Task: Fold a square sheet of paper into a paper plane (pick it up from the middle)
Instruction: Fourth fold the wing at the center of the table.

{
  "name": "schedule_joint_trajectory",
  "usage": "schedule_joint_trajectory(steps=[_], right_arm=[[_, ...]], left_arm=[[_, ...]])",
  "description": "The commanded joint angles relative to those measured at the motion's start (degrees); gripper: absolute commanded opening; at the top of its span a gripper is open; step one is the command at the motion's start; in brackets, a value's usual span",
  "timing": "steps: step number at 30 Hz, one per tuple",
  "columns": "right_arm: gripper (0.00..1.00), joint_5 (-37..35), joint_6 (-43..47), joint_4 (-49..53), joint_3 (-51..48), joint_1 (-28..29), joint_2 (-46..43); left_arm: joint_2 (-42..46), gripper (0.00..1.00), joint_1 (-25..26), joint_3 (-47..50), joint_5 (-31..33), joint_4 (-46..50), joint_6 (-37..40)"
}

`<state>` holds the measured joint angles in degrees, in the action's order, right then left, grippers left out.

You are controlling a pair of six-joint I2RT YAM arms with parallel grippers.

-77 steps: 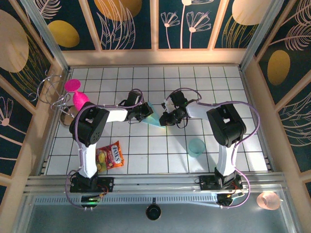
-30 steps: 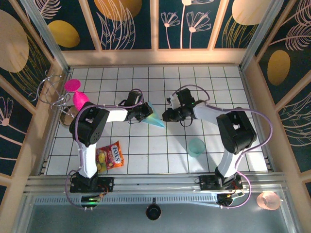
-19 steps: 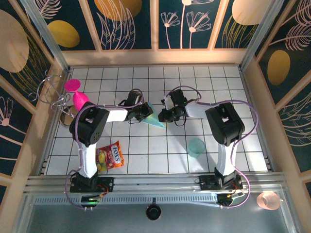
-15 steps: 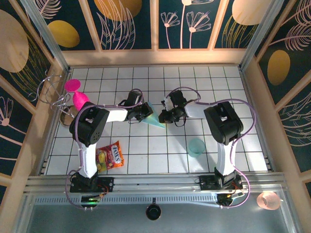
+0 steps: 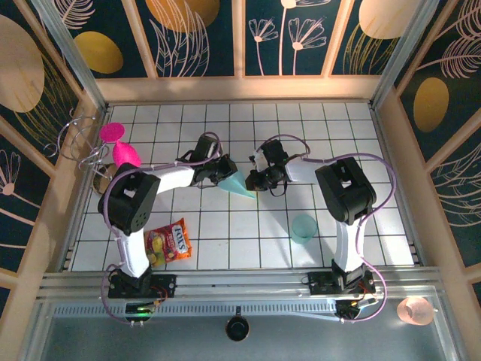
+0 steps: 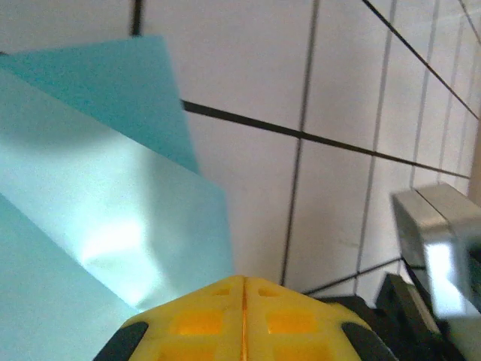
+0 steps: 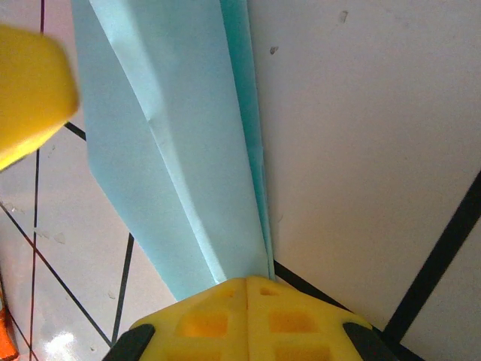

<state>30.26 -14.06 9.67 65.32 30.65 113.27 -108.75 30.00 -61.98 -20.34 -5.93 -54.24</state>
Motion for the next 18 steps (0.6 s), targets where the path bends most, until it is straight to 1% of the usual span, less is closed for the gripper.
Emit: schedule_joint_trajectory(steps=[1, 4, 11, 17, 18], right_arm=[[0.06, -5.7, -0.42, 4.71, -0.43, 0.37, 2.58], [0.06, -5.89, -0.53, 5.01, -0.45, 0.37, 2.75], [0.06, -6.28, -0.21, 5.77, -0.46, 0.37, 3.08], [0.05, -7.73, 0.57, 7.03, -0.55, 0.37, 3.52], [0.05, -7.99, 0.78, 7.41, -0.5, 1.39, 3.71]], left_arm=[[0.8, 0.08, 2.05, 2.26, -0.55, -0.46, -0.48], [-0.12, 0.05, 3.08, 2.73, -0.8, -1.33, -0.95], [-4.04, 0.04, 3.24, 1.73, -3.03, -2.05, -1.29], [-6.14, 0.04, 3.21, 0.89, -0.73, 0.32, -1.73], [-6.38, 0.04, 3.19, 0.72, -0.23, 0.77, -1.83]])
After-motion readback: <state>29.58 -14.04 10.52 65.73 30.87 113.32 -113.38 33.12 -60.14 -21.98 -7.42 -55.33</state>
